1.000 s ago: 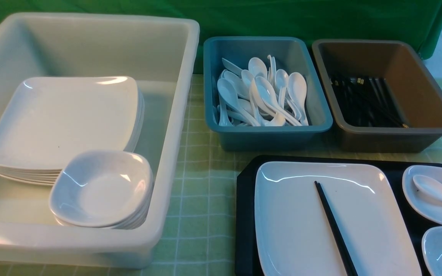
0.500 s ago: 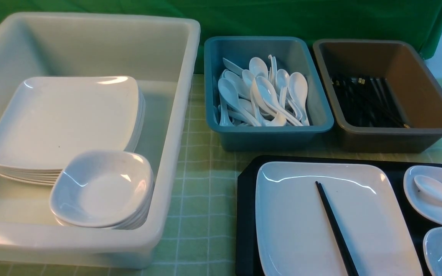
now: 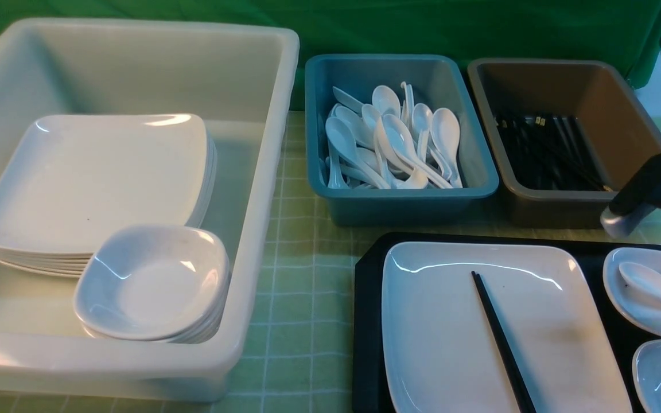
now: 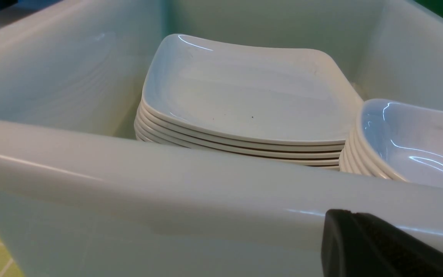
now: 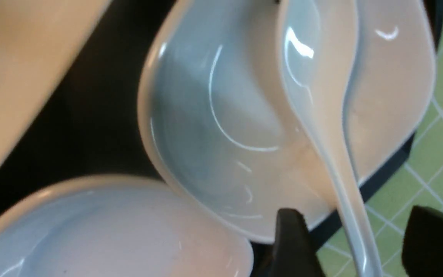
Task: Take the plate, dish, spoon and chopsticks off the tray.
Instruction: Use the right arm to grab a soup spoon from the plate
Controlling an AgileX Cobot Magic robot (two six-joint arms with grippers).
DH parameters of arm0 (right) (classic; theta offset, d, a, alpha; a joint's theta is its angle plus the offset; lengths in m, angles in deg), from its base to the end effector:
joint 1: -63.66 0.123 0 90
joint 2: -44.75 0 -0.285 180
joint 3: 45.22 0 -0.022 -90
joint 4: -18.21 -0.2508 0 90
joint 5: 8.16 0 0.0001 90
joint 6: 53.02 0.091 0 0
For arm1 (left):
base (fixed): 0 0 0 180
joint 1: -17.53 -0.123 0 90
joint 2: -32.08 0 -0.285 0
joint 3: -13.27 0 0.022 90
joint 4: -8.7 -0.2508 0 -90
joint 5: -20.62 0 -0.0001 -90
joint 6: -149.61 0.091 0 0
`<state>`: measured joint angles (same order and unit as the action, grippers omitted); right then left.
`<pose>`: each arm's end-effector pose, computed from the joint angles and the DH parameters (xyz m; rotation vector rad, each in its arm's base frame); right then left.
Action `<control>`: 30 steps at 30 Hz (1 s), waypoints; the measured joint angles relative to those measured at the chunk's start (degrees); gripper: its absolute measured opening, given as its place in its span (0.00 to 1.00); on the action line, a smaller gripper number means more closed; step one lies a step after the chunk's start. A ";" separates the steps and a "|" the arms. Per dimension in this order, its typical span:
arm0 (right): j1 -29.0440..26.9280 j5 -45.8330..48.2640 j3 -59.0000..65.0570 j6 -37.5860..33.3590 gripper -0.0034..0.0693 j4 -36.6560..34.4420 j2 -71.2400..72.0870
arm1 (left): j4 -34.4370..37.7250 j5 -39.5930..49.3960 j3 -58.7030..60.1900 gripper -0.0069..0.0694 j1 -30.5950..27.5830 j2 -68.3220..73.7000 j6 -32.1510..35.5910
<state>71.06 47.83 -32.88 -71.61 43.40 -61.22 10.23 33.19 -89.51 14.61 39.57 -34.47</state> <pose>0.3234 0.0096 0.2132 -1.0146 2.8497 -0.5871 0.0553 0.0023 0.1936 -0.1214 1.6936 -0.0395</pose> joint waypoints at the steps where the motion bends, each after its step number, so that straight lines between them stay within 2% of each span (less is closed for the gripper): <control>1: 0.00 -0.61 0.00 -0.66 0.59 0.13 -0.70 | 0.00 0.00 0.00 0.09 0.00 0.00 0.00; 8: 0.00 -3.76 0.00 -2.14 0.60 3.37 -4.09 | 0.00 0.00 0.00 0.09 0.00 0.00 0.00; 30: 0.00 -5.03 -0.06 -1.98 0.62 4.09 -9.79 | 0.00 0.00 0.00 0.09 0.00 0.00 0.00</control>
<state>71.06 42.80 -32.94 -73.59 47.49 -71.01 10.23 33.19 -89.51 14.61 39.57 -34.47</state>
